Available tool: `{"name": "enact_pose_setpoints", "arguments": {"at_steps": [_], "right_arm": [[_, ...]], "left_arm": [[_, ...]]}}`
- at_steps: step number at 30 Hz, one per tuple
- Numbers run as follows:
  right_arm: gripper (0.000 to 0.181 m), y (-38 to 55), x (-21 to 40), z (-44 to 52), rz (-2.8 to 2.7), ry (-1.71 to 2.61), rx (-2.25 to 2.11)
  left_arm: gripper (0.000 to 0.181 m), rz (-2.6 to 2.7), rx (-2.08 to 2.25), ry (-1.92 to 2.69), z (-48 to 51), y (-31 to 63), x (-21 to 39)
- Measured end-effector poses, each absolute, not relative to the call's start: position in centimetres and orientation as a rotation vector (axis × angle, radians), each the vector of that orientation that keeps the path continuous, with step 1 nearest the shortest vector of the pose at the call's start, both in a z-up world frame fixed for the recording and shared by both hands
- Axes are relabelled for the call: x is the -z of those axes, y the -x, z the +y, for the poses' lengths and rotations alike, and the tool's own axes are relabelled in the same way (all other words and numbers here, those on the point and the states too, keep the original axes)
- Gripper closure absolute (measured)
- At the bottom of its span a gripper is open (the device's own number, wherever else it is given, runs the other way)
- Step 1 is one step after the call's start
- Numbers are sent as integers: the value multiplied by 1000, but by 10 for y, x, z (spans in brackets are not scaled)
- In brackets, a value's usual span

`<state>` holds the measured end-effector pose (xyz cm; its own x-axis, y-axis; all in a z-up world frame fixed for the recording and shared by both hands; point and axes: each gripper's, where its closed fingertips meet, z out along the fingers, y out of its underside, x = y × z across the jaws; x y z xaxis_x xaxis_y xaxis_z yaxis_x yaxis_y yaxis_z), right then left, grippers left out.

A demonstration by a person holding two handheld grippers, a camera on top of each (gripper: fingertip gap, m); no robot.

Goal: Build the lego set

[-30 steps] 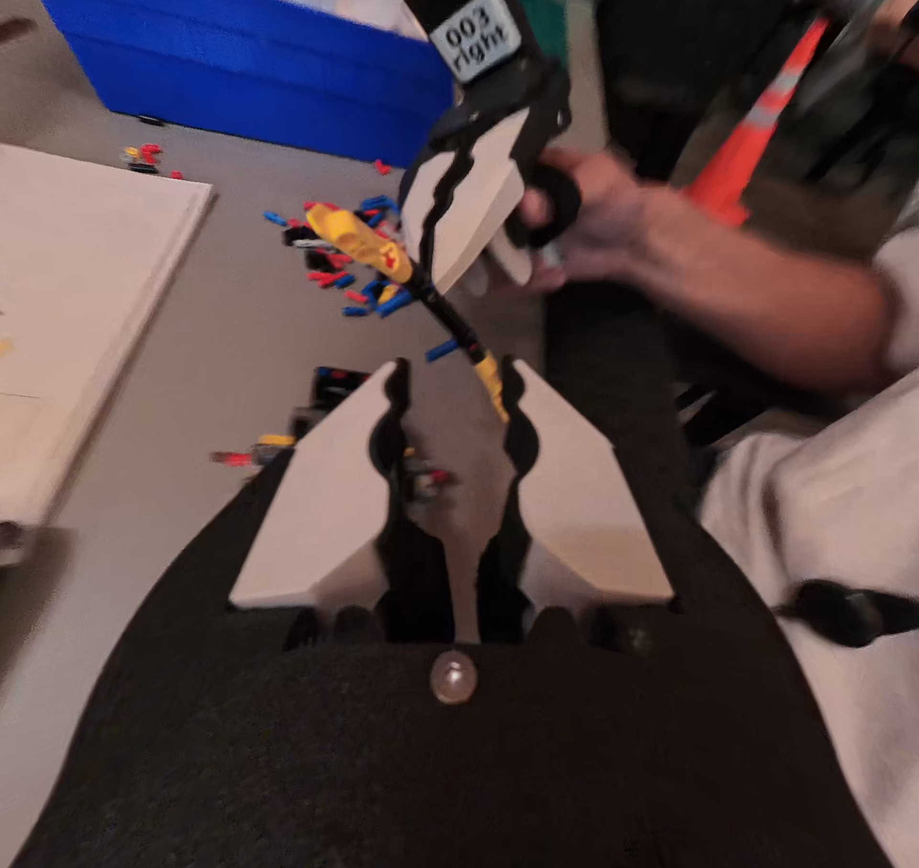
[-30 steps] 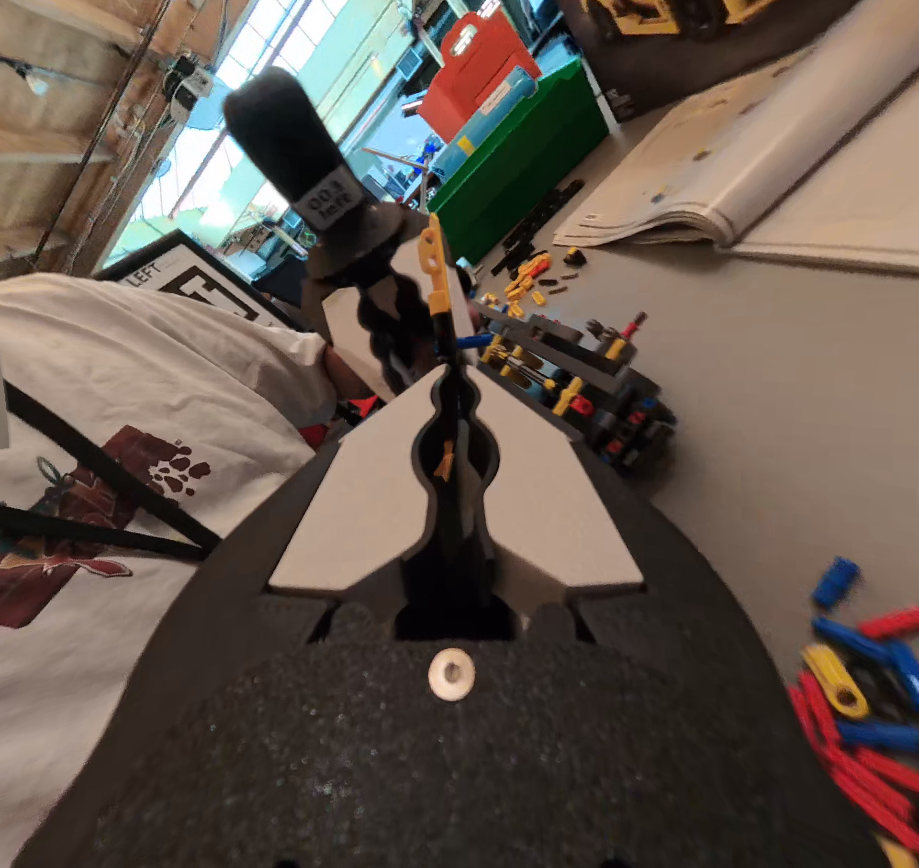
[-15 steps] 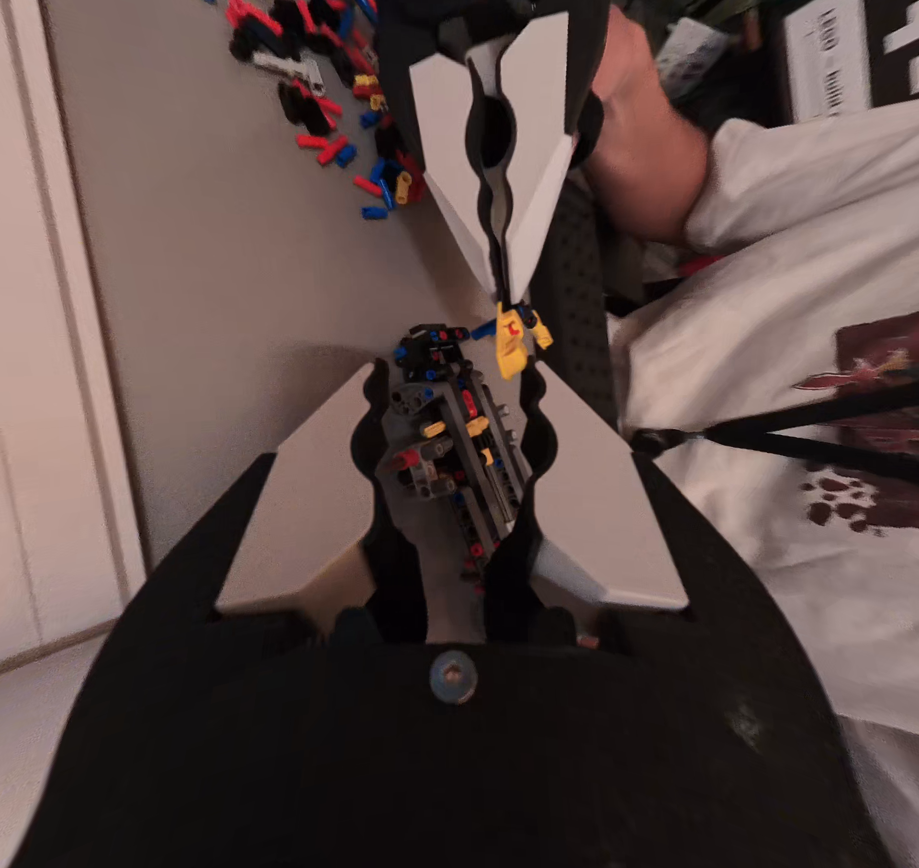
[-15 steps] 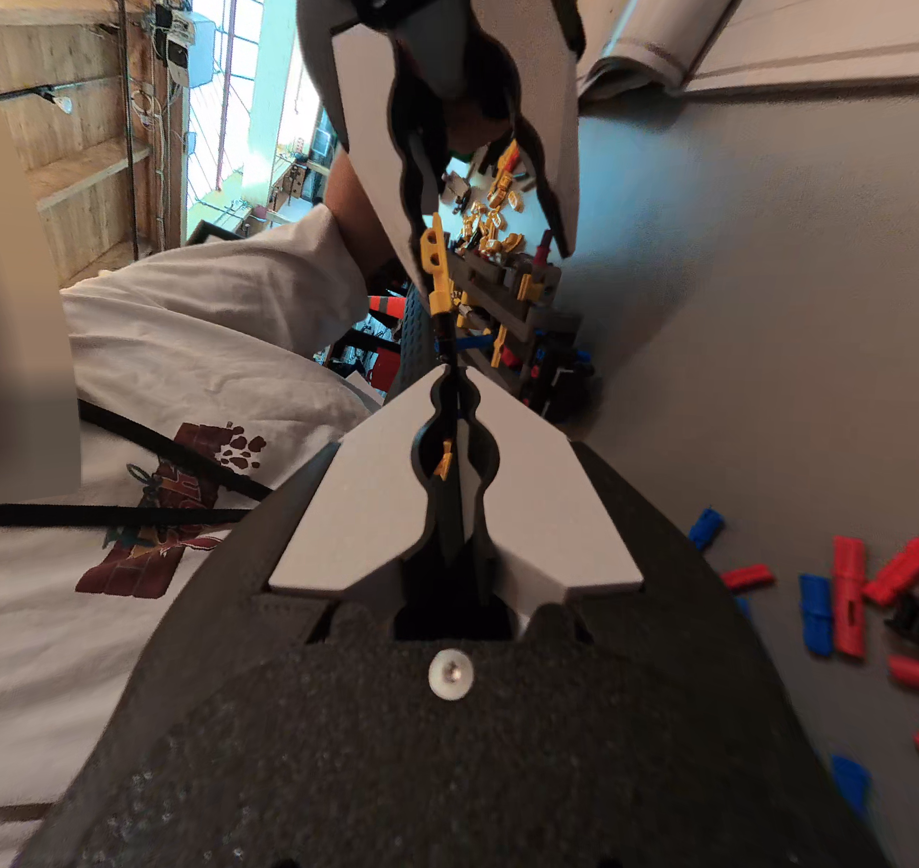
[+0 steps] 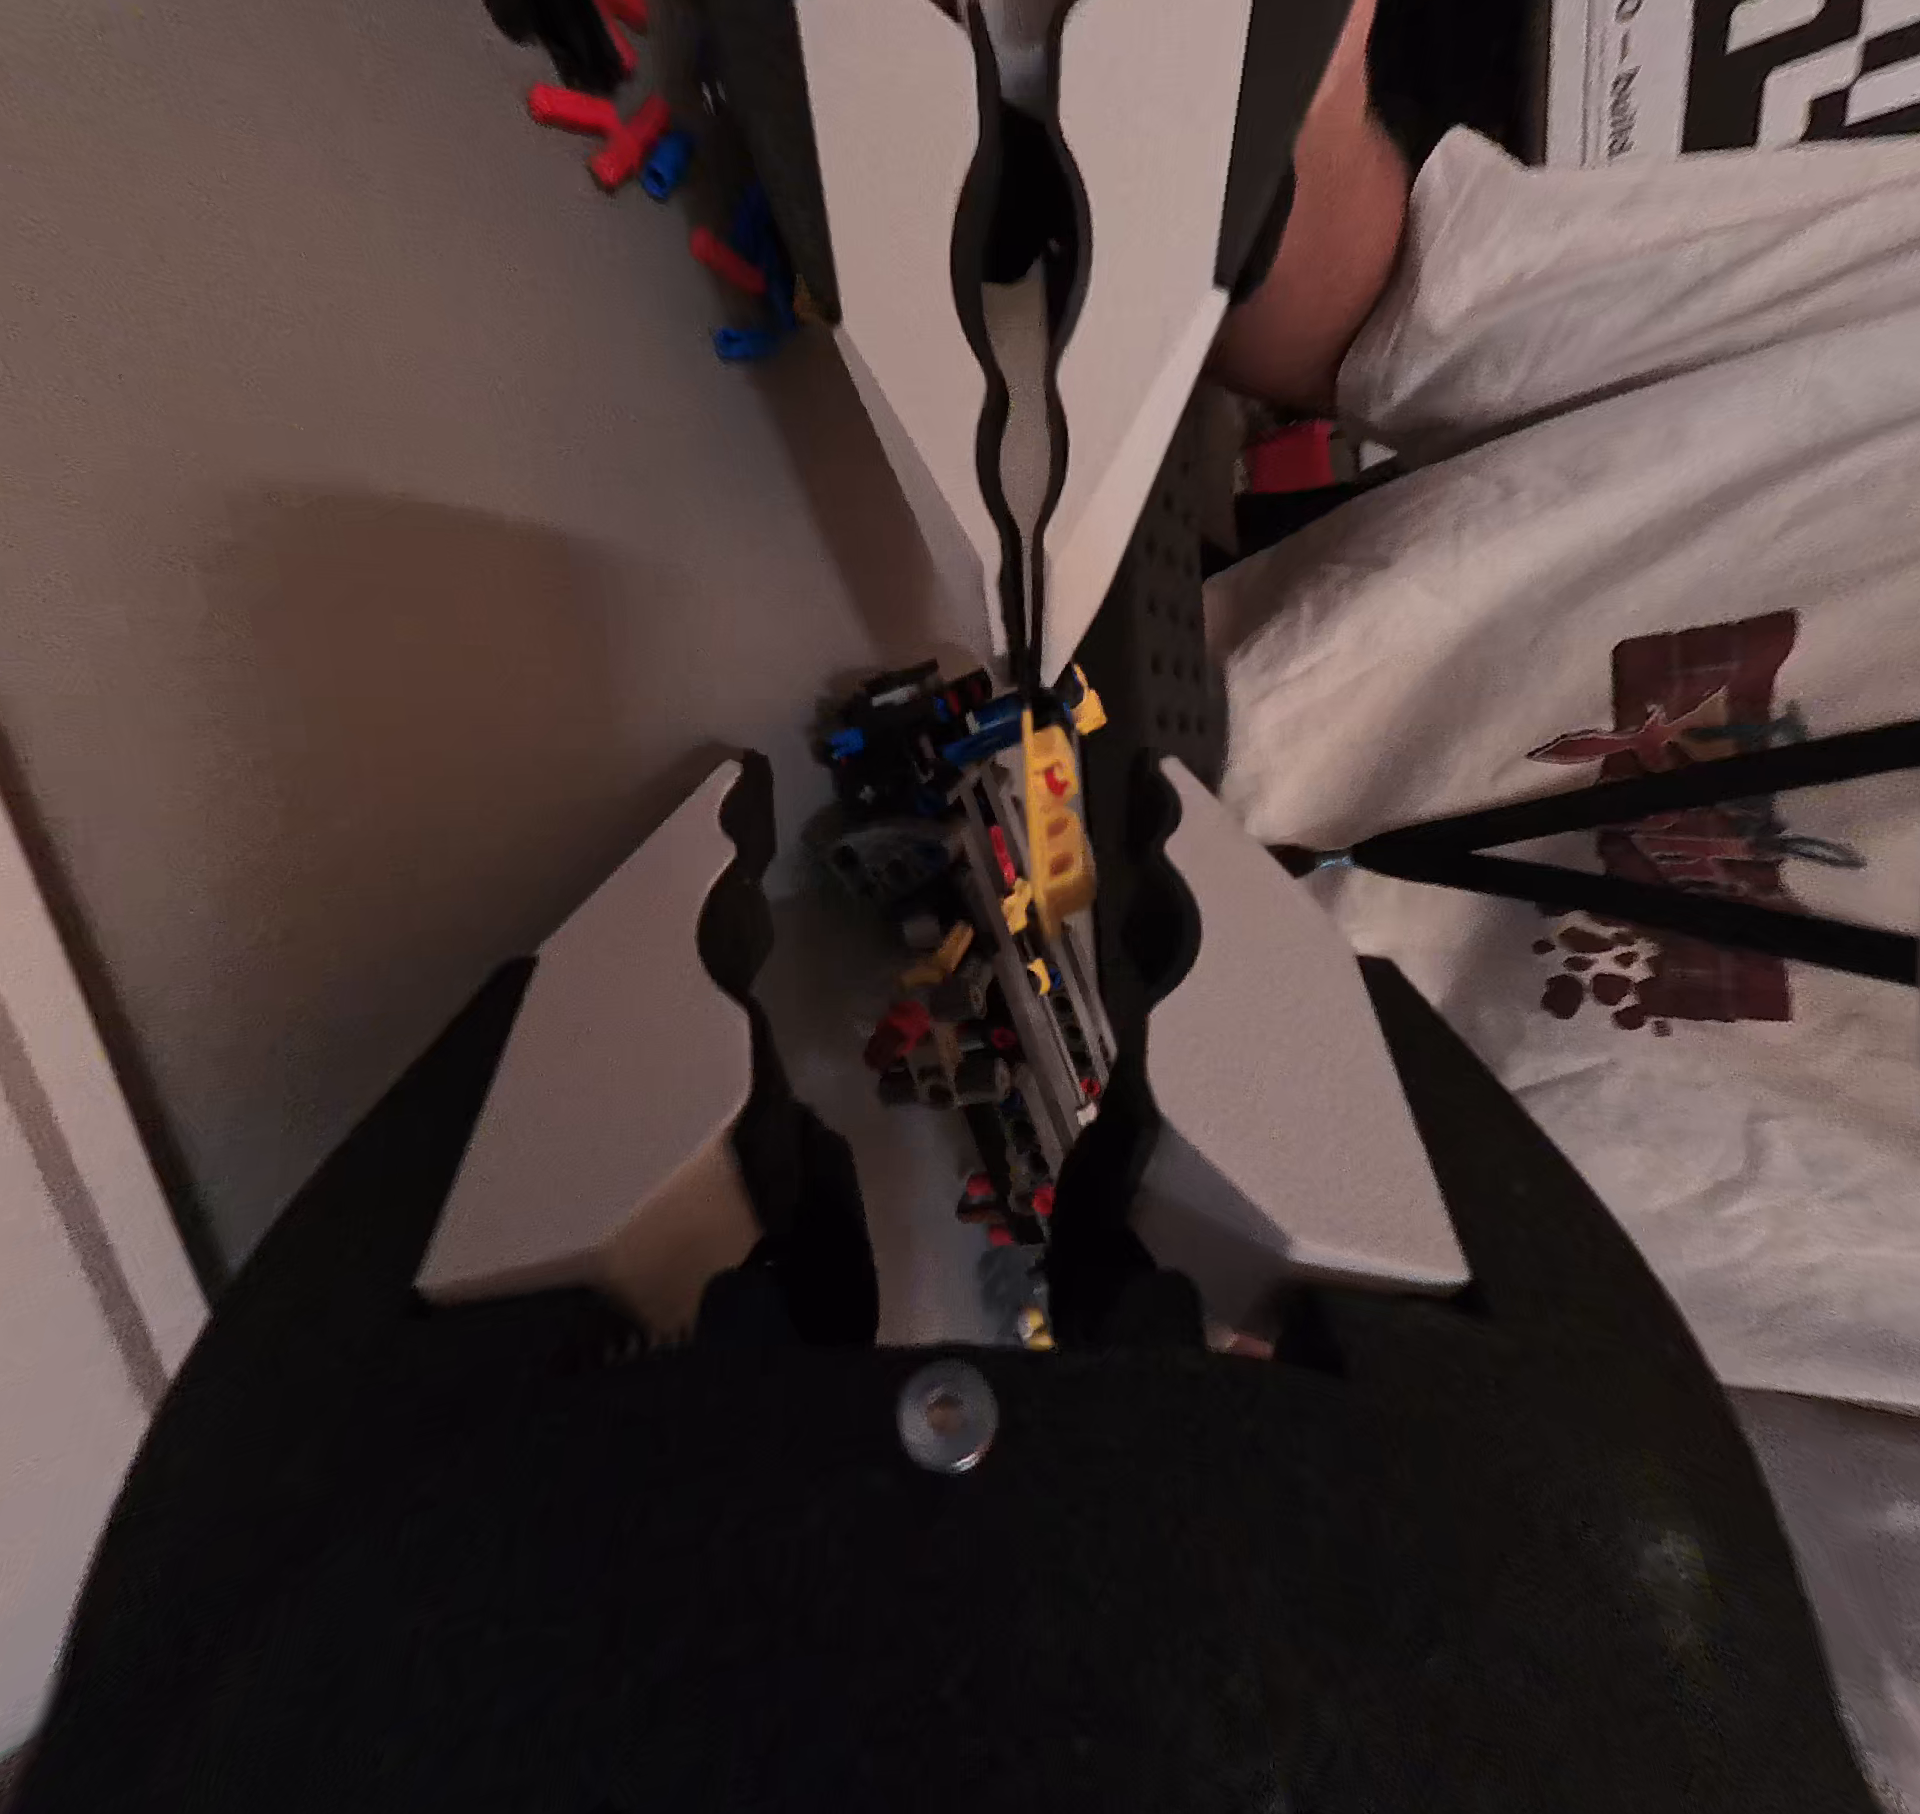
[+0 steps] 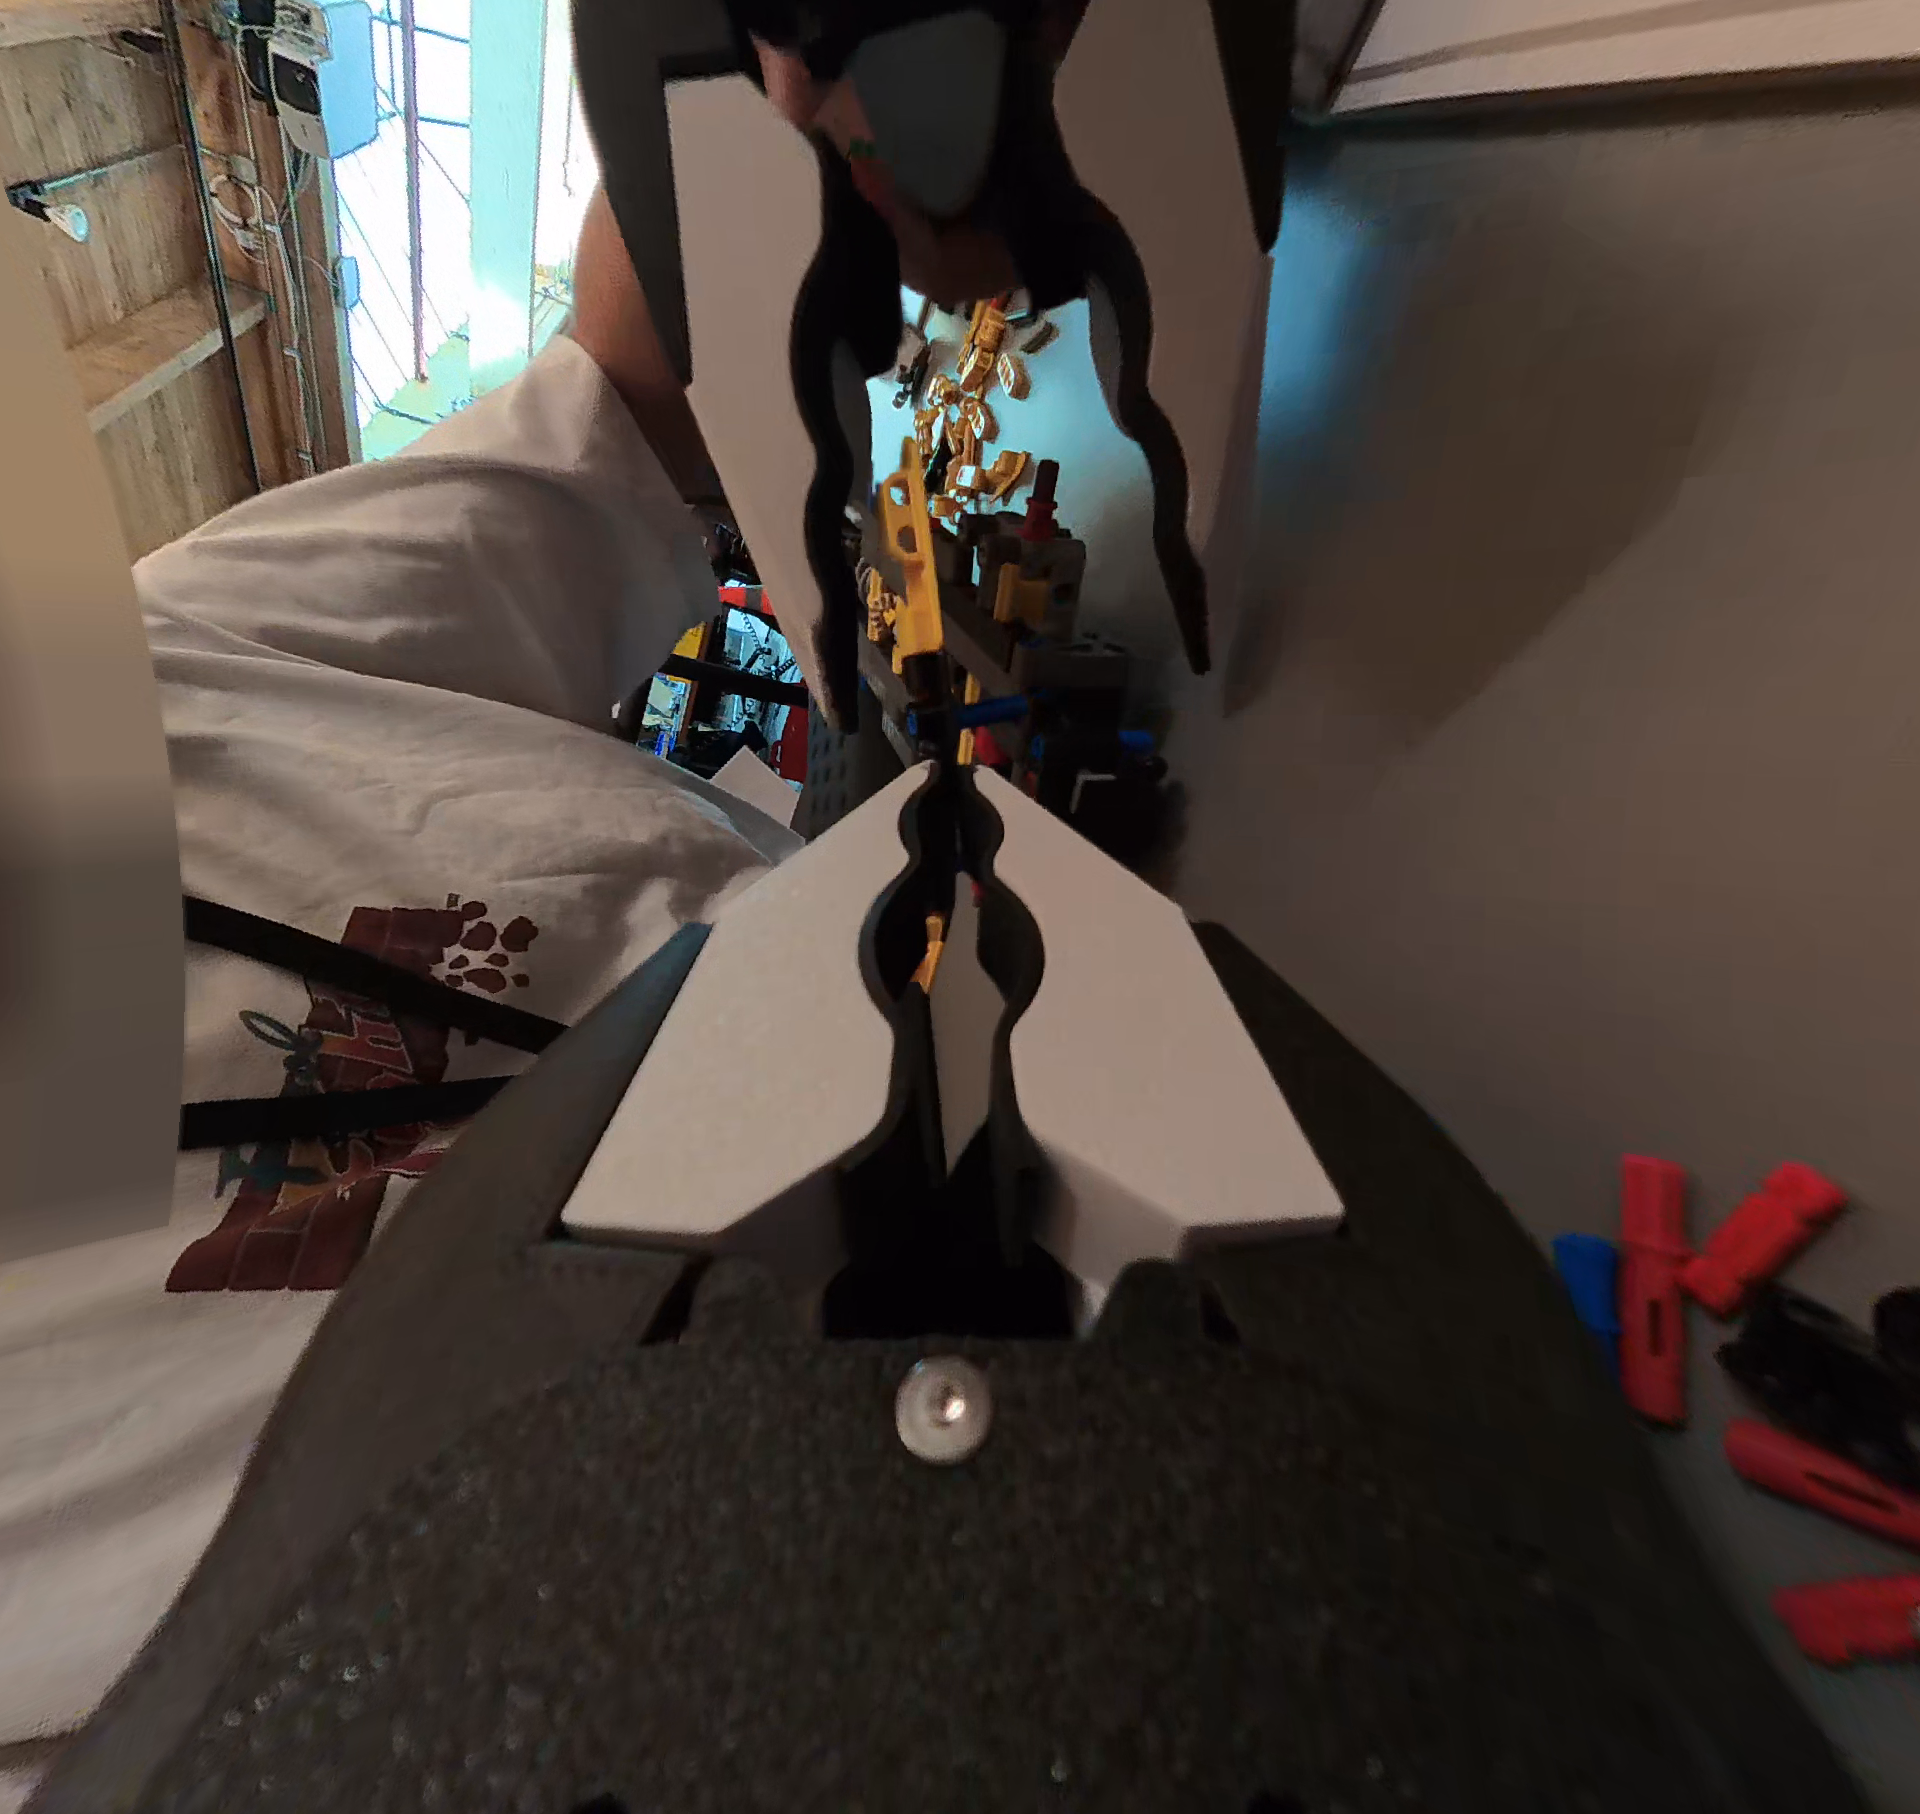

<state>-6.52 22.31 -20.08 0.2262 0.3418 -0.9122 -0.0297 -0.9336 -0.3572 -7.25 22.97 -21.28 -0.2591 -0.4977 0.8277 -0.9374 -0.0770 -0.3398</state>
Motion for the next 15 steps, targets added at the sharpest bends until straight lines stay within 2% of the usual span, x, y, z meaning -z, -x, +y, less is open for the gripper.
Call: {"name": "enact_pose_setpoints", "arguments": {"at_steps": [9, 13, 15], "right_arm": [[181, 66, 208, 221, -281, 2265, -1768], [181, 67, 208, 221, -290, 2279, -1771], [181, 67, 208, 221, -294, 2286, -1759]], "left_arm": [[130, -1625, -1268, -1558, 229, 66, 211], [148, -1609, -1251, -1549, 227, 66, 211], [151, -1615, -1244, -1550, 227, 66, 212]]}}
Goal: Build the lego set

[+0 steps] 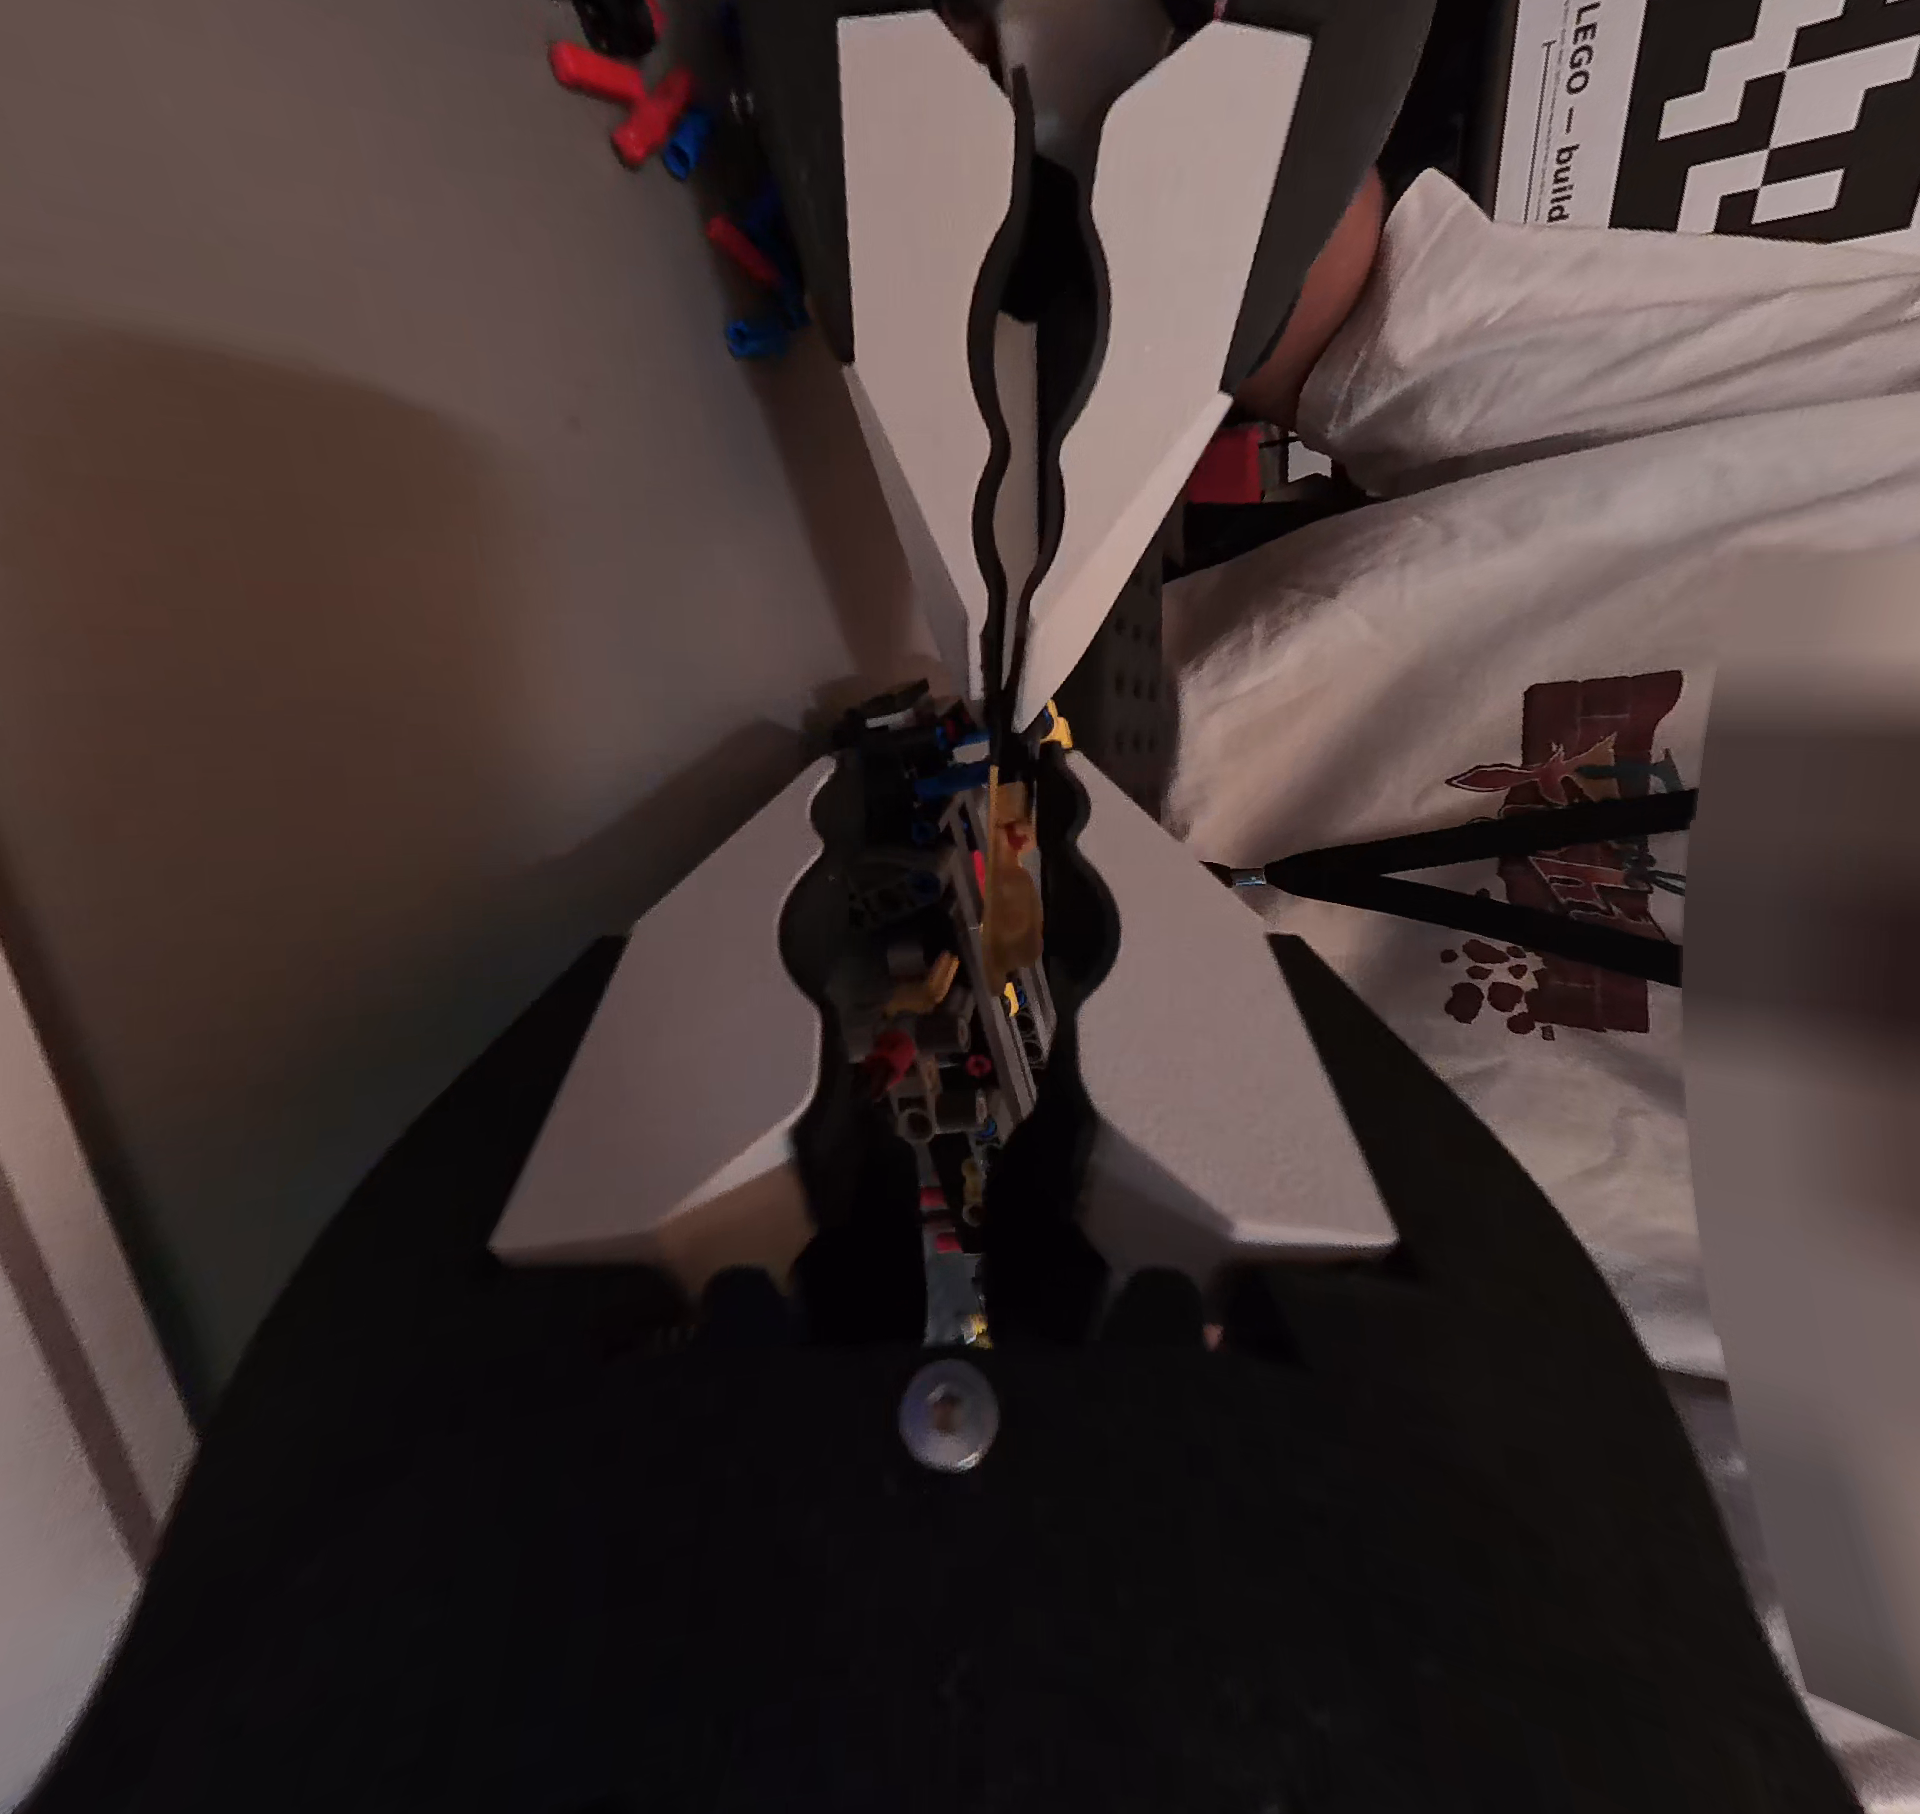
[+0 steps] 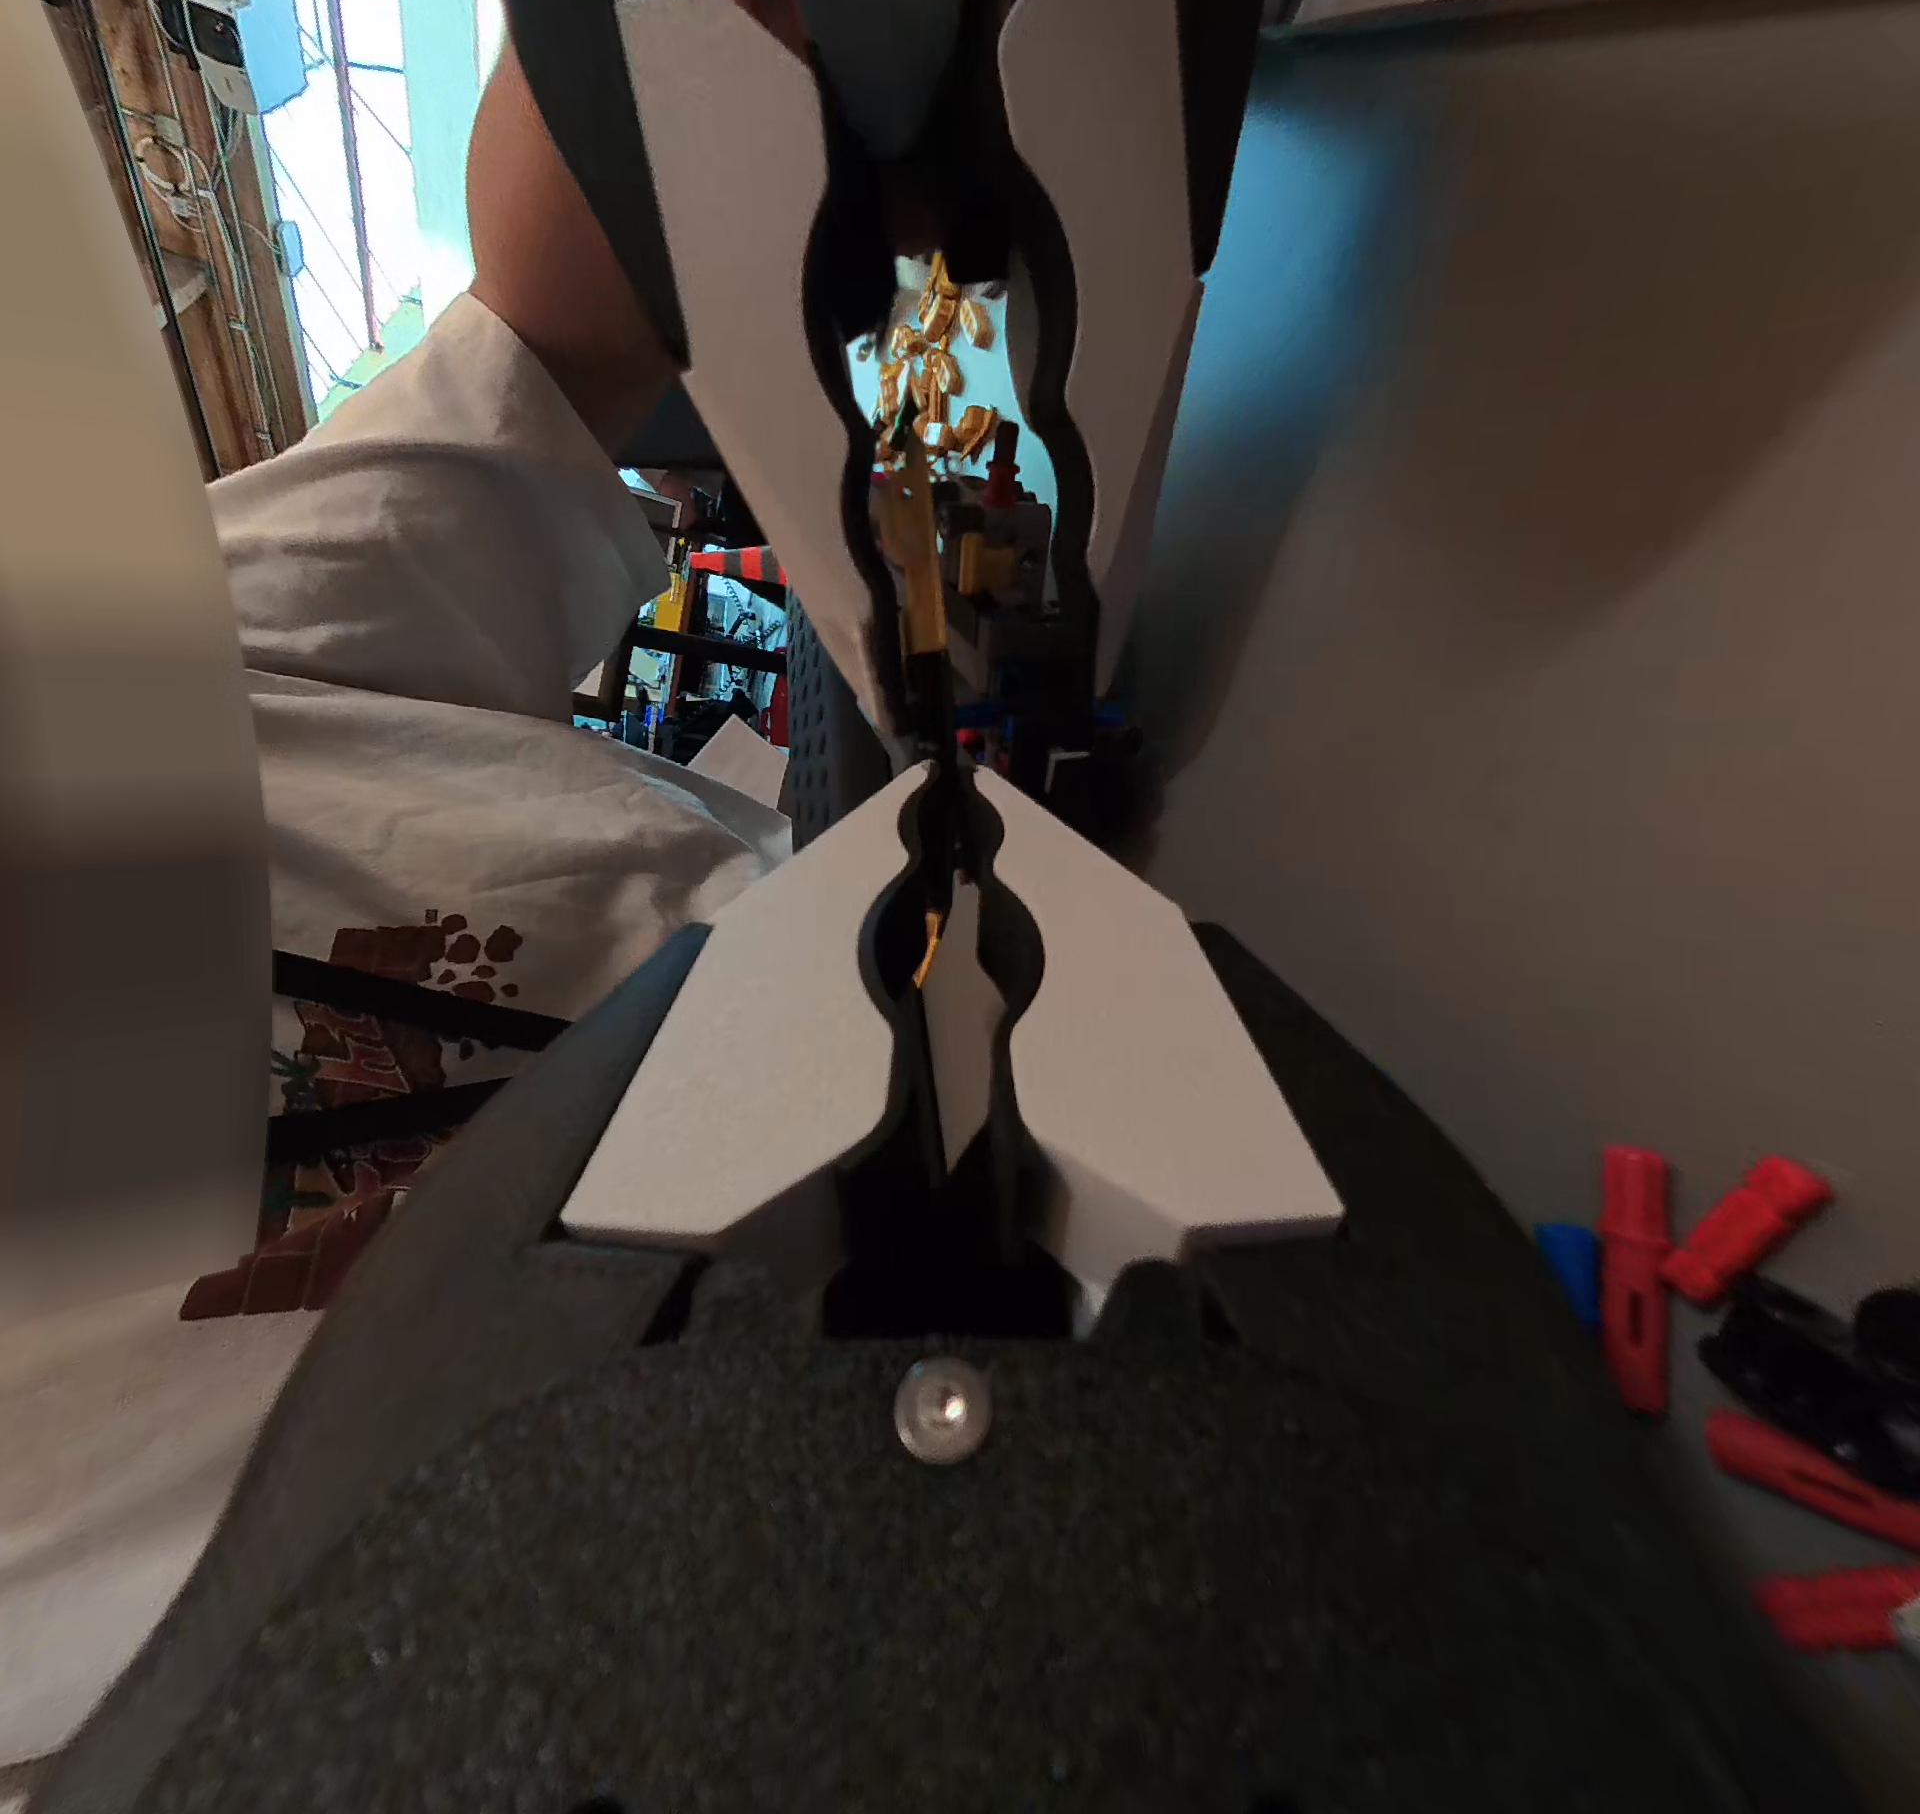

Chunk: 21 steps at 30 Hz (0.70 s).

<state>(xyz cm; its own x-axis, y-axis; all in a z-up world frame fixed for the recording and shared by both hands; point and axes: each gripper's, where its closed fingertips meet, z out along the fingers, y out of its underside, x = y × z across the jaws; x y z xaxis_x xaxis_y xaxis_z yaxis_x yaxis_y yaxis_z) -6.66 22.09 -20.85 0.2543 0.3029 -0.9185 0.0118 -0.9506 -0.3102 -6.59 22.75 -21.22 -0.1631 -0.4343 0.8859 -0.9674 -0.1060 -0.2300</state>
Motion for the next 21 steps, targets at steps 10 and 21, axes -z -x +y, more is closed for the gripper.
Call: {"name": "enact_pose_setpoints", "arguments": {"at_steps": [10, 21], "right_arm": [[181, 67, 208, 222, -317, 2341, -1671], [181, 67, 209, 219, -309, 2418, -1620]], "left_arm": [[151, -1618, -1217, -1535, 226, 69, 213], [152, -1655, -1205, -1526, 223, 70, 214]]}}
